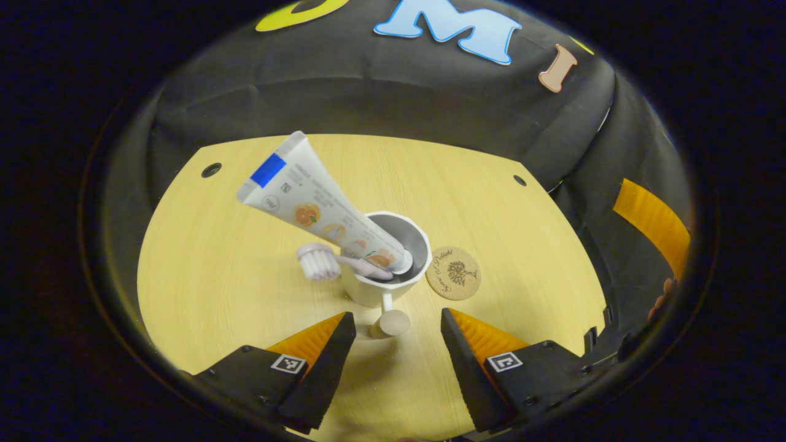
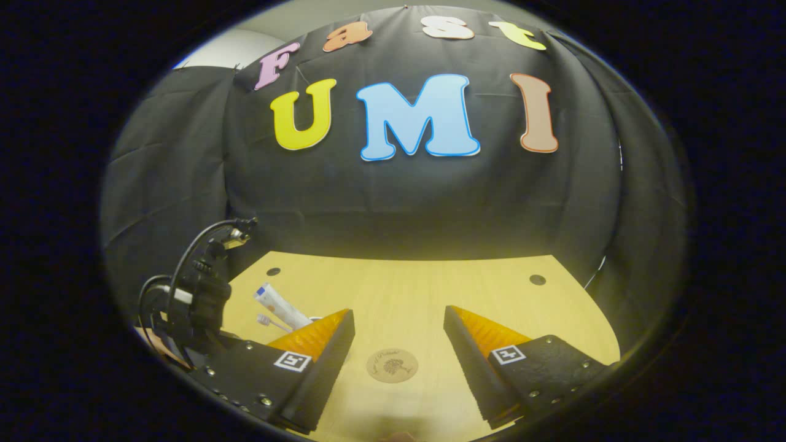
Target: Put the toothbrush and toothpaste on the desktop into the cup, then pick up the cup and place it on the coaster on the desktop.
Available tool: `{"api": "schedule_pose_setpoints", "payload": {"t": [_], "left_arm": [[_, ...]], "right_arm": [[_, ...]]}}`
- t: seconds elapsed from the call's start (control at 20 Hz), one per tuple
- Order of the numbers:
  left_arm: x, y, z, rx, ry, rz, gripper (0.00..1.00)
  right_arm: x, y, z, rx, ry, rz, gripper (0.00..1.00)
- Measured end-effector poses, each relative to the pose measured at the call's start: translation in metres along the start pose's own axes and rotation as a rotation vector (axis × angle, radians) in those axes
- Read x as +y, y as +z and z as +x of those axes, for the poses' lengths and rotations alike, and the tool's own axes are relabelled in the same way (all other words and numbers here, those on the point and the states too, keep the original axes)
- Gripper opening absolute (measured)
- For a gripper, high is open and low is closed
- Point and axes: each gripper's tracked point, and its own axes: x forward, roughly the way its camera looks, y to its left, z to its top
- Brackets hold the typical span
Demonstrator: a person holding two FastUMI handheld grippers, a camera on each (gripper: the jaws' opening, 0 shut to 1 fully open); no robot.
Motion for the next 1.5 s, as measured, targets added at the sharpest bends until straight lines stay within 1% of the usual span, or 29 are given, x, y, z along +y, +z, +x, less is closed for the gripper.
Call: {"api": "schedule_pose_setpoints", "payload": {"t": [0.1, 0.15, 0.2, 0.25, 0.3, 0.35, 0.4, 0.45, 0.6, 0.65, 0.7, 0.75, 0.8, 0.85, 0.9, 0.95, 1.0, 1.05, 1.15, 1.2, 1.25, 1.35, 1.4, 1.45, 1.5], "left_arm": [[-0.002, 0.003, 0.008, 0.032, 0.015, -0.006, 0.96], [-0.002, 0.005, 0.01, 0.051, 0.029, -0.013, 0.92], [-0.001, 0.006, 0.015, 0.069, 0.043, -0.018, 0.95], [0.003, 0.005, 0.018, 0.083, 0.061, -0.016, 0.92], [0.006, 0.003, 0.021, 0.103, 0.08, -0.01, 0.95], [0.007, 0.002, 0.023, 0.119, 0.094, -0.003, 0.91], [0.008, 0.001, 0.025, 0.136, 0.104, 0.005, 0.92], [0.009, -0.002, 0.027, 0.159, 0.115, 0.015, 0.94], [0.012, -0.005, 0.033, 0.207, 0.139, 0.033, 0.87], [0.013, -0.008, 0.036, 0.224, 0.146, 0.033, 0.91], [0.014, -0.009, 0.039, 0.239, 0.154, 0.035, 0.91], [0.018, -0.01, 0.042, 0.258, 0.17, 0.035, 0.86], [0.02, -0.012, 0.045, 0.272, 0.171, 0.025, 0.85], [0.022, -0.013, 0.046, 0.287, 0.183, 0.014, 0.81], [0.024, -0.013, 0.046, 0.294, 0.192, 0.003, 0.71], [0.026, -0.011, 0.046, 0.299, 0.203, -0.005, 0.58], [0.027, -0.013, 0.048, 0.297, 0.207, -0.008, 0.65], [0.027, -0.012, 0.048, 0.296, 0.213, 0.0, 0.43], [0.026, -0.013, 0.047, 0.306, 0.233, 0.023, 0.31], [0.026, -0.011, 0.049, 0.294, 0.235, 0.026, 0.31], [0.025, -0.01, 0.049, 0.282, 0.233, 0.027, 0.43], [0.026, -0.008, 0.049, 0.241, 0.247, 0.022, 0.29], [0.027, -0.007, 0.05, 0.216, 0.253, 0.035, 0.4], [0.028, -0.006, 0.048, 0.205, 0.259, 0.047, 0.4], [0.026, -0.002, 0.047, 0.188, 0.258, 0.052, 0.34]], "right_arm": [[-0.006, -0.007, 0.001, 0.022, 0.006, 0.003, 0.91], [-0.009, -0.009, 0.002, 0.03, 0.009, 0.004, 0.91], [-0.012, -0.012, 0.003, 0.038, 0.015, 0.006, 0.91], [-0.014, -0.014, 0.003, 0.044, 0.02, 0.008, 0.91], [-0.017, -0.016, 0.003, 0.051, 0.024, 0.009, 0.91], [-0.019, -0.019, 0.004, 0.058, 0.029, 0.011, 0.91], [-0.021, -0.021, 0.003, 0.064, 0.032, 0.012, 0.91], [-0.023, -0.023, 0.001, 0.067, 0.034, 0.012, 0.91], [-0.031, -0.027, 0.0, 0.075, 0.031, 0.004, 0.91], [-0.032, -0.029, -0.001, 0.075, 0.035, 0.008, 0.91], [-0.033, -0.029, -0.001, 0.076, 0.04, 0.015, 0.91], [-0.033, -0.03, -0.002, 0.076, 0.045, 0.022, 0.91], [-0.034, -0.03, -0.003, 0.077, 0.048, 0.026, 0.91], [-0.035, -0.031, -0.004, 0.077, 0.051, 0.03, 0.91], [-0.037, -0.032, -0.005, 0.077, 0.053, 0.034, 0.91], [-0.038, -0.033, -0.007, 0.078, 0.054, 0.035, 0.91], [-0.04, -0.034, -0.008, 0.08, 0.052, 0.035, 0.91], [-0.042, -0.037, -0.008, 0.083, 0.051, 0.036, 0.91], [-0.048, -0.042, -0.011, 0.092, 0.053, 0.053, 0.91], [-0.05, -0.043, -0.012, 0.093, 0.051, 0.061, 0.91], [-0.052, -0.043, -0.012, 0.095, 0.05, 0.066, 0.91], [-0.056, -0.045, -0.014, 0.098, 0.047, 0.077, 0.91], [-0.059, -0.046, -0.016, 0.099, 0.041, 0.084, 0.91], [-0.061, -0.048, -0.017, 0.103, 0.038, 0.088, 0.91], [-0.063, -0.049, -0.017, 0.107, 0.037, 0.093, 0.91]]}}
